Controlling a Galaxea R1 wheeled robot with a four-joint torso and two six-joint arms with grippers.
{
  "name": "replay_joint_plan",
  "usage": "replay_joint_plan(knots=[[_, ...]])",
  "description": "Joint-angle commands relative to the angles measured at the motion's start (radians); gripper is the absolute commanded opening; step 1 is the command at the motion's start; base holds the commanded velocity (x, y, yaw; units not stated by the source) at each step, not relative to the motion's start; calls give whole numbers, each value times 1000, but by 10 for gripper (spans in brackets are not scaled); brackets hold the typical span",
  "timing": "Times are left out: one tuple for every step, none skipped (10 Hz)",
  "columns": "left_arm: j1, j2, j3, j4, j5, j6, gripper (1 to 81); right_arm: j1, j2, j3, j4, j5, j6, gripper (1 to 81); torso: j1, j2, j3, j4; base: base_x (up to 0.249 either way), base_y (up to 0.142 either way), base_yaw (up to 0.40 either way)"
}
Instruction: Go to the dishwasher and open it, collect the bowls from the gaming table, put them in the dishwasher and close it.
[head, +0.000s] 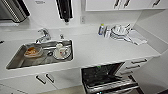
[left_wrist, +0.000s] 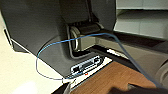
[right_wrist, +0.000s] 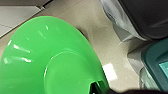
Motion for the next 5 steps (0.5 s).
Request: replay_joint_plan(knots=[[103, 14, -66, 58, -122, 4, 811, 104, -157, 98, -5, -32, 27, 10, 0, 0, 0, 0, 0, 0, 0], [128, 54, -115, 67, -142, 4, 811, 141, -191, 134, -9, -34, 49, 10, 0, 0, 0, 0, 0, 0, 0], [157, 101, -176, 69, -145, 4, 811, 198, -223, 184, -17, -48, 60, 10, 0, 0, 0, 0, 0, 0, 0], [183, 144, -239, 84, -145, 4, 811, 252, -250, 224, -17, -80, 61, 10, 0, 0, 0, 0, 0, 0, 0], [208, 199, -323, 115, -158, 4, 811, 316, -272, 261, -8, -133, 61, 10, 0, 0, 0, 0, 0, 0, 0]])
